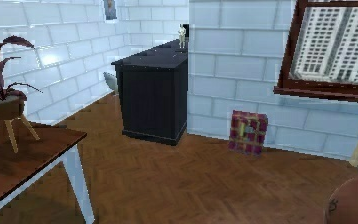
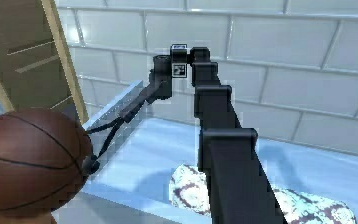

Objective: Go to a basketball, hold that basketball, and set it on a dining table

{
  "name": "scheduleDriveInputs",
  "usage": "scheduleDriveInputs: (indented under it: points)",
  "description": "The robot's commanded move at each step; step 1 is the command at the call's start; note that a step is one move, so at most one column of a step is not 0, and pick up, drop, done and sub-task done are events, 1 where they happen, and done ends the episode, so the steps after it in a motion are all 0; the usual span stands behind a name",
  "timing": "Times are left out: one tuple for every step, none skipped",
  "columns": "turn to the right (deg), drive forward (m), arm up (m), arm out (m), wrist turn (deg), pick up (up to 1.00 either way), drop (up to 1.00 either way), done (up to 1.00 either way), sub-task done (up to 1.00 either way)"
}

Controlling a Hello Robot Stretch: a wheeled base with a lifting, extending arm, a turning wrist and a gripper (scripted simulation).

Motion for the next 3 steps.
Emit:
scheduleDriveInputs:
  points:
    - [0.0, 0.00, 0.00, 0.00, -6.0, 0.00, 0.00, 0.00, 0.00]
    - [0.0, 0.00, 0.00, -0.34, 0.0, 0.00, 0.00, 0.00, 0.00]
    - [-45.0, 0.00, 0.00, 0.00, 0.0, 0.00, 0.00, 0.00, 0.00]
